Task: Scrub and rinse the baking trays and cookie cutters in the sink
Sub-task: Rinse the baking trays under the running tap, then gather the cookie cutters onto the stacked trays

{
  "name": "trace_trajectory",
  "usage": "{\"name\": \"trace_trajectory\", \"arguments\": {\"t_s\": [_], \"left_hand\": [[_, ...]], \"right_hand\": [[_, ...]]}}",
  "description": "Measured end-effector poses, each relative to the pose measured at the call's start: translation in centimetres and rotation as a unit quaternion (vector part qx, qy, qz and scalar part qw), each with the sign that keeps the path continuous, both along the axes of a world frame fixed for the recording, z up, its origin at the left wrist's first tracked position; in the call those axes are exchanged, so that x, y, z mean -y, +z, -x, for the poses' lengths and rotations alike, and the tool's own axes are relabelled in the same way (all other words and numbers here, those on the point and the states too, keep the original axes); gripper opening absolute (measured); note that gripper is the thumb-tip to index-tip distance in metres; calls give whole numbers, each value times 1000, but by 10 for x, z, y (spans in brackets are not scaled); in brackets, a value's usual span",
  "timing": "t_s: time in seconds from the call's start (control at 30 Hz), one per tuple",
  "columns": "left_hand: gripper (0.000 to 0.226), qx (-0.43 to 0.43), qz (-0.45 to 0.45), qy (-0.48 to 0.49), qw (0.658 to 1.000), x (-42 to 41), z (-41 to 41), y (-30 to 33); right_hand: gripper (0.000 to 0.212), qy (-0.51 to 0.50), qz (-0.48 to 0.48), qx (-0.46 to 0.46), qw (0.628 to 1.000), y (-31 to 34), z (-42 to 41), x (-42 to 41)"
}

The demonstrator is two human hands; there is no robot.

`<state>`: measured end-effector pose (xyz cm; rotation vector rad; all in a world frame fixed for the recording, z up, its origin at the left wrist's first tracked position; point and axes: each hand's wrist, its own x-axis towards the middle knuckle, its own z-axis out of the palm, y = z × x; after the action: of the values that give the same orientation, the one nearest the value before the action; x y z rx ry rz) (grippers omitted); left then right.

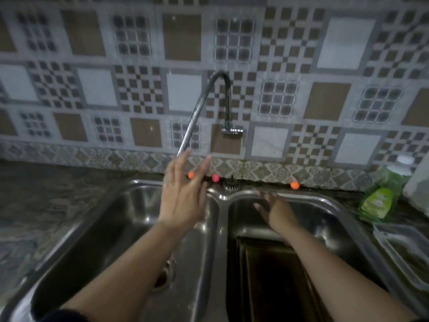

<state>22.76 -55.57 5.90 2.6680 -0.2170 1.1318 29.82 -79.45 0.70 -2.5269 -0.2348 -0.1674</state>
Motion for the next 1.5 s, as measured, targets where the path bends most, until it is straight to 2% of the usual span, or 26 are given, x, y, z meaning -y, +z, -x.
{"name": "trace_trajectory", "arguments": {"t_s": [0.1, 0.2, 0.27, 0.33, 0.43, 0.5, 0.63, 0.73, 0.83, 1.07, 1.13, 1.27, 1.33, 1.5], "left_hand": [[64, -1, 57, 11, 998, -25, -22, 48], [69, -45, 88, -19, 995, -40, -40, 62], [69, -37, 89, -43, 994, -43, -52, 59], [69, -1, 83, -83, 993, -41, -63, 54], [66, 45, 113, -127, 984, -40, -80, 47], [65, 54, 152, -149, 975, -39, -89, 40], [69, 59, 186, -176, 965, -33, -103, 24], [66, 80, 195, -203, 956, -26, -109, 14], [65, 85, 214, -206, 951, -19, -113, 7], [65, 77, 219, -206, 951, -16, -114, 4], [68, 60, 210, -189, 957, -17, -114, 4], [83, -15, 190, -139, 972, -16, -109, 12], [88, -42, 171, -122, 977, -18, -102, 16], [94, -51, 133, -36, 989, -10, -71, 22]], "right_hand": [[40, 38, -96, 86, 991, 43, -23, -26], [36, 40, -111, 210, 971, 66, -56, -45], [26, 22, -133, 262, 956, 72, -78, -53], [24, 5, -162, 258, 953, 76, -99, -63], [34, -22, -99, 264, 959, 75, -124, -67], [33, -43, -96, 293, 950, 74, -140, -70], [24, -65, -179, 333, 923, 79, -160, -73], [20, -82, -197, 353, 911, 95, -172, -79], [10, -108, -159, 332, 923, 110, -186, -82], [7, -109, -197, 263, 938, 122, -199, -83], [14, -108, -180, 233, 950, 127, -195, -81], [42, -94, -118, 164, 975, 127, -166, -73], [43, -84, -88, 143, 982, 120, -143, -67], [35, -16, -45, 14, 999, 98, -85, -47]]}}
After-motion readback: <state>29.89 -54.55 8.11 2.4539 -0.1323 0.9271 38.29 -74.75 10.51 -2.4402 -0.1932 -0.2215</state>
